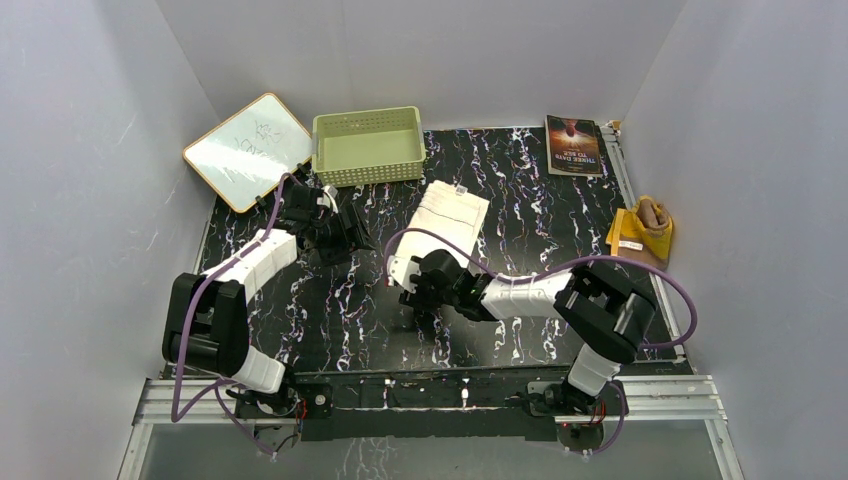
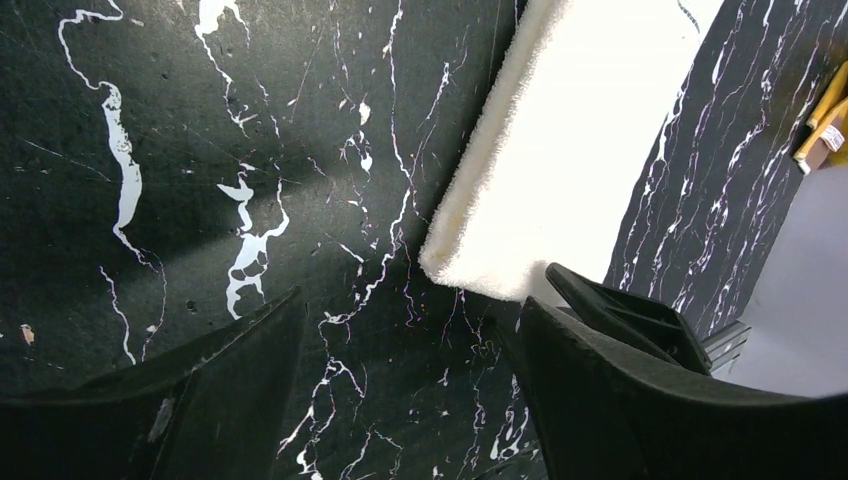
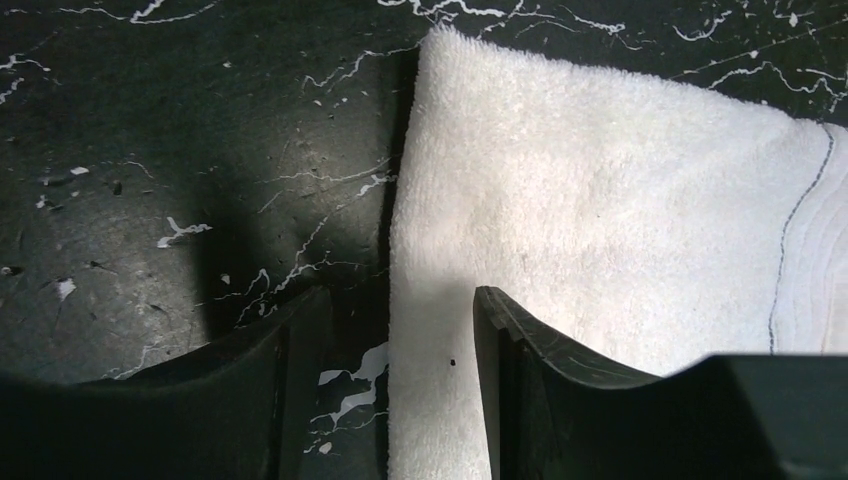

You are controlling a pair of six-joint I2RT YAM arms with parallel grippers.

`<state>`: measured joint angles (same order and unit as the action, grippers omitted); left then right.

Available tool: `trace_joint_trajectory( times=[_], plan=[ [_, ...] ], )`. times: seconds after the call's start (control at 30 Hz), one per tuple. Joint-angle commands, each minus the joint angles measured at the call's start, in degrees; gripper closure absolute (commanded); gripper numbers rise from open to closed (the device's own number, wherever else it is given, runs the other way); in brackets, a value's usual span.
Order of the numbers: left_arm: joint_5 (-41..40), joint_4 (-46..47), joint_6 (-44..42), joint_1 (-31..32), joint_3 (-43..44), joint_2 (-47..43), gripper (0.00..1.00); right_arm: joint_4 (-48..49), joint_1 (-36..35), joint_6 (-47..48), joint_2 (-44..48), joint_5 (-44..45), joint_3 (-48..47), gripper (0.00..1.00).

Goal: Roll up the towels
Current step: Roll the towel at the center of the board.

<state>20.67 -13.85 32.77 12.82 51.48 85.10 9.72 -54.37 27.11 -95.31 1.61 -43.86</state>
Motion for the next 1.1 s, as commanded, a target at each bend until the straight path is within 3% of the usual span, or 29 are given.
trace_joint_trajectory(
  times=[0.0, 0.27, 0.47, 0.63, 0.83, 1.07],
  plan=[
    [1.5, -1.7, -1.6, -0.4, -0.6, -0.7, 0.23, 2.1, -0.1, 0.3, 0.0, 4.1, -0.4, 0.48],
    [0.8, -3.7, -3.6, -0.4, -0.5, -0.3, 0.23, -0.5, 1.1, -2.1, -3.6, 8.1, -2.5, 0.56],
    [0.5, -4.6, -3.9, -0.5, -2.0, -2.1, 0.23, -5.5, 1.2, -4.5, -3.5, 4.3, -6.0, 0.83],
    [1.6, -4.9, -4.2, -0.5, -3.8, -4.8, 0.23, -12.9, 1.3, -10.8, 2.1, -11.0, -8.1, 1.00],
    [2.5, -5.8, -4.3, -0.5, -4.0, -6.3, 0.23, -16.2, 5.5, -21.8, 5.8, -28.3, -9.1, 1.00],
    [4.5, -5.5, -3.6, -0.5, -2.5, -6.4, 0.23, -6.9, 12.6, -34.8, 8.6, -39.9, -6.4, 1.00]
  ],
)
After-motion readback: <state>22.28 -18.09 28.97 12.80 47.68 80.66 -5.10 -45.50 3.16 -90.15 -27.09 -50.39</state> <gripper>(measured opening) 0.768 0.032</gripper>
